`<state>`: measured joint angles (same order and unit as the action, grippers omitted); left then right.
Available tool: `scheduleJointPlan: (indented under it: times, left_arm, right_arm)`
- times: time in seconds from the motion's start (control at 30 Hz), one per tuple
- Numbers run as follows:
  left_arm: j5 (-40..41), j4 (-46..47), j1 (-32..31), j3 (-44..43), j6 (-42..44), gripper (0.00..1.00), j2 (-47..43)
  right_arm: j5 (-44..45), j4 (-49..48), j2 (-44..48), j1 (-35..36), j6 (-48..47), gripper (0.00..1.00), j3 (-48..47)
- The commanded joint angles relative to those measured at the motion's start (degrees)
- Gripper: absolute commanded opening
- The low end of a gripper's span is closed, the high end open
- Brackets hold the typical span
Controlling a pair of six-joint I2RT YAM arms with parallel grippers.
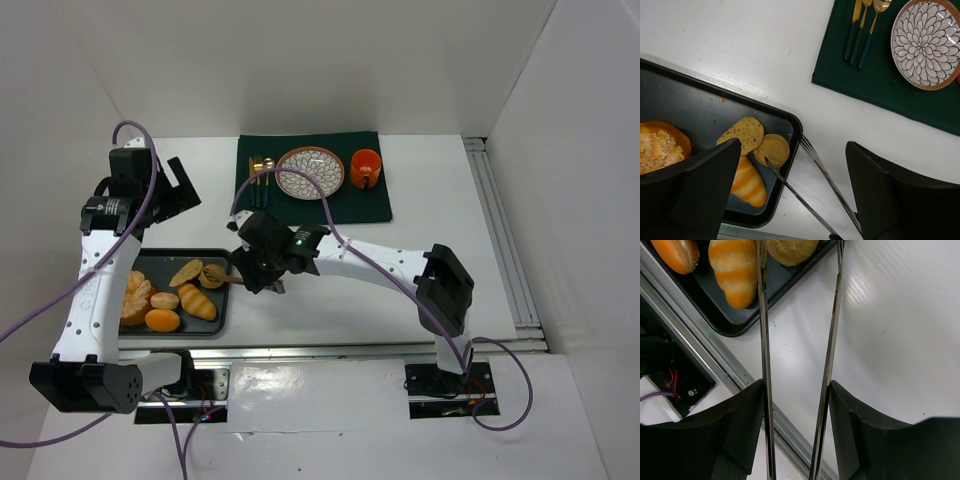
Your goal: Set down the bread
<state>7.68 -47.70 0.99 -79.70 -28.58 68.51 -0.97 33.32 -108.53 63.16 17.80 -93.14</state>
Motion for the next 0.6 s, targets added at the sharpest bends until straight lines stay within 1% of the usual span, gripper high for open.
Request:
scheduleJointPlan:
  times: [0.0, 0.27, 0.53, 0.57]
  left_arm:
    - [-0.5, 0.2, 0.6, 0.2, 1.1, 0.99, -1.5]
    - [-0.5, 0.2, 0.6, 1.2, 1.1, 0.99, -2.1]
    - [-1.0, 0.8, 1.1, 1.7, 1.1, 0.99, -2.6]
    - [-1.0, 0.8, 1.1, 1.7, 1.1, 0.99, -2.6]
  right_arm:
    - [-1.0, 0.6, -1.3, 0.8, -1.5, 0.59, -3.4]
    - [-0.5, 0.6, -2.4, 1.9, -2.6, 0.59, -5.1]
    - [0.0, 2.9, -4.8, 3.0, -3.7, 0.59, -6.9]
    - [0.0, 3.4, -4.8, 3.6, -3.7, 0.61, -7.5]
